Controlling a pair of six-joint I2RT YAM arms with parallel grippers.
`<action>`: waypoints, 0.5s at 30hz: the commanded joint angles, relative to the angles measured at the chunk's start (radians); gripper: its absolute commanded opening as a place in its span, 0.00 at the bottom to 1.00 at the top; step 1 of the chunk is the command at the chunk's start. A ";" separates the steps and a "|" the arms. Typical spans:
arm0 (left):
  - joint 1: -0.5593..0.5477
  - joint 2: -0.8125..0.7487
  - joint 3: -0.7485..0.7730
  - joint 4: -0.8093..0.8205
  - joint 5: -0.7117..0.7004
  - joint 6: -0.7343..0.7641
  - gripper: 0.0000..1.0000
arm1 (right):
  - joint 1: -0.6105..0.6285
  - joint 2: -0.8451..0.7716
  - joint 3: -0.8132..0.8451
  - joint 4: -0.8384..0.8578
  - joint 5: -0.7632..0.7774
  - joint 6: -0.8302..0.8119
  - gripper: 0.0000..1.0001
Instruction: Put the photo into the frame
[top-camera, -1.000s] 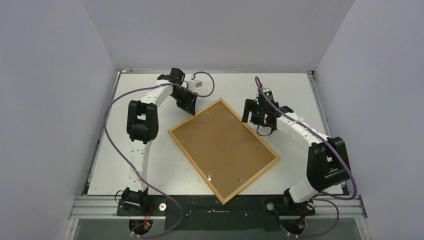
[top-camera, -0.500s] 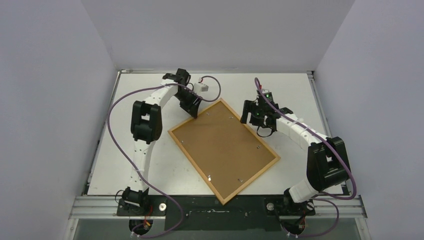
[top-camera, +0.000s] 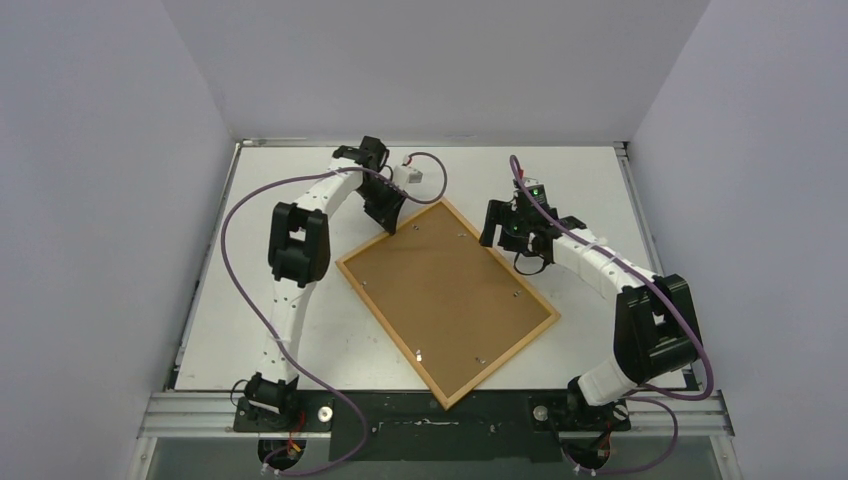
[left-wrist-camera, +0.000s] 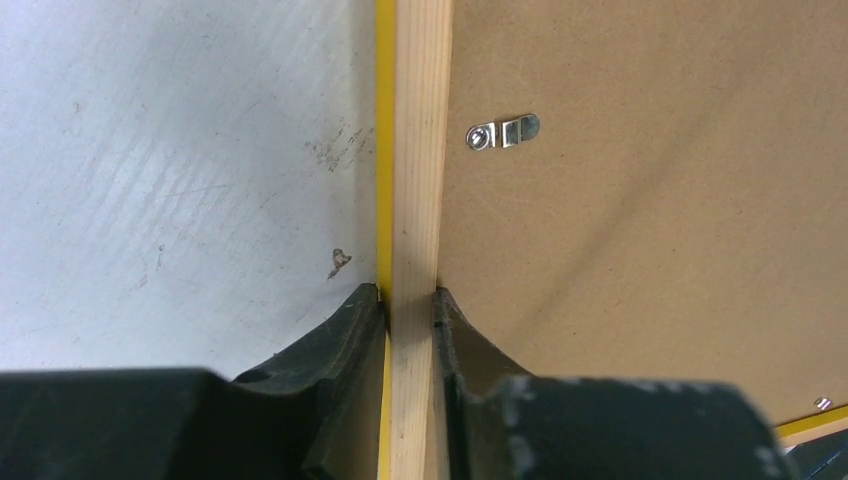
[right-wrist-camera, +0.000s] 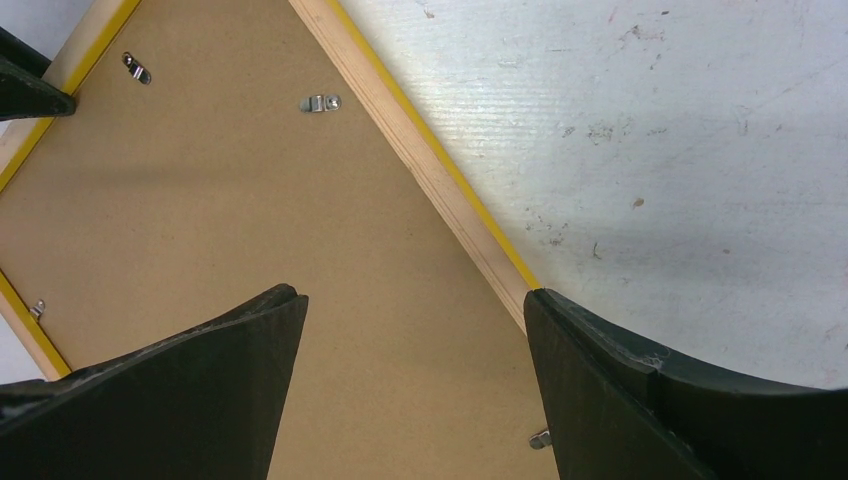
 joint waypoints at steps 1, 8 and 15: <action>0.026 0.003 -0.012 0.056 -0.046 -0.104 0.09 | -0.004 -0.045 -0.006 0.047 -0.008 0.013 0.82; 0.176 -0.064 -0.204 0.231 -0.034 -0.464 0.05 | -0.005 -0.025 0.000 0.062 -0.004 0.015 0.82; 0.392 -0.224 -0.483 0.426 -0.109 -0.635 0.02 | -0.005 -0.008 0.009 0.052 0.071 0.020 0.84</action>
